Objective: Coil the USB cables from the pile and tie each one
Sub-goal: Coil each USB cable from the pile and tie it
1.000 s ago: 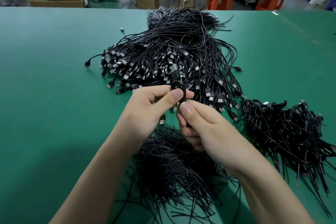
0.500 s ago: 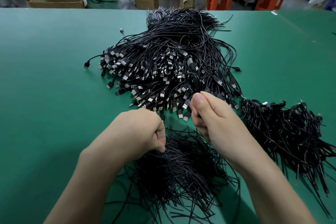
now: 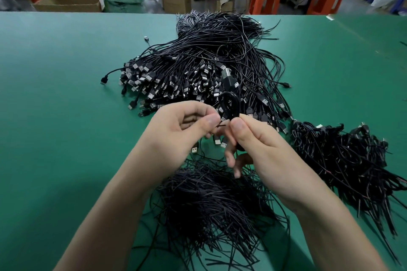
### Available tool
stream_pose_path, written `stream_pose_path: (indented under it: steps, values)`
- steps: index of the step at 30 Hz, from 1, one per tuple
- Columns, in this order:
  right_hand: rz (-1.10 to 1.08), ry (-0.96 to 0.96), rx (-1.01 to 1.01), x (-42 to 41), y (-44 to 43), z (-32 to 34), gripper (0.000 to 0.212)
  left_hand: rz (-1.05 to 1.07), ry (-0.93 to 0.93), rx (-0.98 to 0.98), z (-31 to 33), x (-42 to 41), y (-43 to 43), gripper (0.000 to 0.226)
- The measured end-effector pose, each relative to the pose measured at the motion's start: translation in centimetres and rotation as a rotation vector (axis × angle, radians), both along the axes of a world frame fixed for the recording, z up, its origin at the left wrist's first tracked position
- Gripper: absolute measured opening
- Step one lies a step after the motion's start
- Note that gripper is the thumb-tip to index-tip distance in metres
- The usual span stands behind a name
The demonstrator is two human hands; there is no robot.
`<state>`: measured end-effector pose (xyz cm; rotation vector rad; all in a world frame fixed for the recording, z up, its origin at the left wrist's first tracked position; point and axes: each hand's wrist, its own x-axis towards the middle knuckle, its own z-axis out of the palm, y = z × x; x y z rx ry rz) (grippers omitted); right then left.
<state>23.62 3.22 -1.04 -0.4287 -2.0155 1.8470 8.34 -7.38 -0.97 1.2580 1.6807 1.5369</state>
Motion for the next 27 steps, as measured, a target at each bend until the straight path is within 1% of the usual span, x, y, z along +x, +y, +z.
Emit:
stream_pose_path:
  steps: [3, 5, 7, 9, 11, 13, 17, 20, 22, 24, 25, 27]
  values:
    - [0.067, 0.058, -0.043, -0.2, -0.3, 0.1, 0.035, 0.085, -0.122, 0.075, -0.4, 0.5, 0.5, 0.011]
    - [0.08, 0.082, -0.034, -0.4, -0.6, 0.1, 0.036, 0.145, -0.229, 0.118, -0.5, 0.8, 0.7, 0.004]
    - [0.066, 0.063, 0.006, -0.6, -0.8, -0.1, 0.032, 0.166, -0.336, 0.125, -0.6, 1.2, 0.8, 0.017]
    - [0.06, 0.054, 0.045, -0.8, -0.9, -0.3, 0.03, 0.174, -0.385, 0.107, -0.7, 1.7, 1.0, 0.025]
    - [0.061, 0.073, 0.043, -0.9, -1.1, -0.4, 0.032, 0.172, -0.383, 0.107, -0.9, 2.1, 1.2, 0.017]
    - [0.075, 0.103, -0.011, -0.9, -1.2, -0.3, 0.035, 0.202, -0.376, 0.108, -1.0, 2.3, 1.3, 0.006]
    - [0.04, 0.145, -0.085, -1.0, -1.6, -0.4, 0.037, 0.217, -0.364, 0.102, -1.4, 2.3, 1.3, 0.004]
    - [-0.036, 0.166, -0.089, -1.2, -1.9, -0.5, 0.04, 0.191, -0.323, 0.159, -1.2, 2.5, 1.3, 0.01]
    - [-0.12, 0.163, -0.085, -1.2, -1.8, -0.5, 0.04, 0.163, -0.23, 0.194, -0.9, 2.4, 1.3, 0.016]
    - [-0.218, 0.163, -0.075, -1.1, -1.4, -0.5, 0.041, 0.111, -0.112, 0.173, -0.8, 2.4, 1.2, 0.019]
    - [-0.266, 0.162, -0.065, -1.0, -1.2, -0.5, 0.043, 0.052, -0.085, 0.148, -0.7, 2.5, 1.1, 0.022]
    - [-0.349, 0.148, -0.05, -1.0, -0.9, -0.6, 0.046, -0.04, -0.051, 0.079, -0.7, 2.8, 1.0, 0.039]
